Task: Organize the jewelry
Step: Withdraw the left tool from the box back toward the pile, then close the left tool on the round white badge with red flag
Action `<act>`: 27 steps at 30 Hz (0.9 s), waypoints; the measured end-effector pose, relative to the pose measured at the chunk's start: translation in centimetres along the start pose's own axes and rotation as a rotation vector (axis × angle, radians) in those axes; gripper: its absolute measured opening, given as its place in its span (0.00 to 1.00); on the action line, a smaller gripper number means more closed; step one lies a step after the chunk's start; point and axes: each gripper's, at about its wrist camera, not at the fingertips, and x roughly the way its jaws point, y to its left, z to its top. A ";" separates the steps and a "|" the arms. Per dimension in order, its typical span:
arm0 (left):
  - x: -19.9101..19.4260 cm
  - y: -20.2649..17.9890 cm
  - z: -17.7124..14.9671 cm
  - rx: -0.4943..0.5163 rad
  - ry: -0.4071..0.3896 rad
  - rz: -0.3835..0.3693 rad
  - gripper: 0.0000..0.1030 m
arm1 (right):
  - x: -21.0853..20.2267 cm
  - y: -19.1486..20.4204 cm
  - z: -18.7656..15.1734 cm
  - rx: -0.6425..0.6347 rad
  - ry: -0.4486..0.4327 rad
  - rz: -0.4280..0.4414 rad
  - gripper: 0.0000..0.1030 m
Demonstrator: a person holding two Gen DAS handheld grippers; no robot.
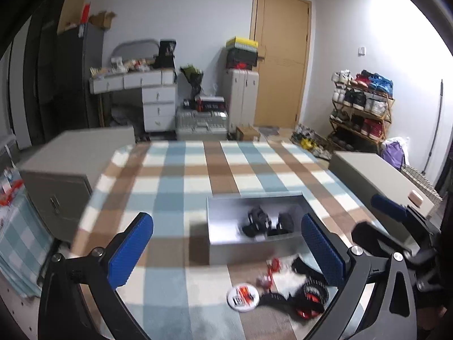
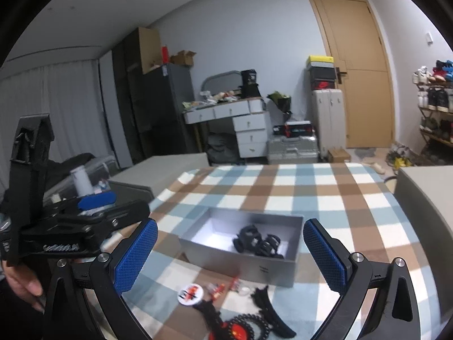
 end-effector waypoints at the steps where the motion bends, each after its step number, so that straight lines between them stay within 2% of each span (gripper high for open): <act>1: 0.3 0.1 -0.5 -0.004 0.020 -0.010 0.99 | 0.2 -0.1 -0.3 0.004 0.012 0.004 1.00; 7: 2.0 0.6 -3.8 0.000 0.142 -0.021 0.99 | 1.1 -0.4 -3.0 -0.036 0.100 -0.078 1.00; 13: 3.0 0.7 -6.7 0.016 0.243 -0.019 0.99 | 2.0 -0.9 -5.6 0.011 0.192 -0.081 1.00; 19: 3.9 0.3 -7.3 0.048 0.296 -0.024 0.99 | 2.3 -1.4 -6.9 0.033 0.239 -0.088 1.00; 22: 4.5 0.0 -7.5 0.101 0.327 -0.014 0.99 | 2.5 -1.9 -7.1 0.057 0.275 -0.065 1.00; 27: 4.9 -0.5 -7.3 0.172 0.365 -0.040 0.99 | 2.0 -2.6 -7.3 0.058 0.275 -0.082 1.00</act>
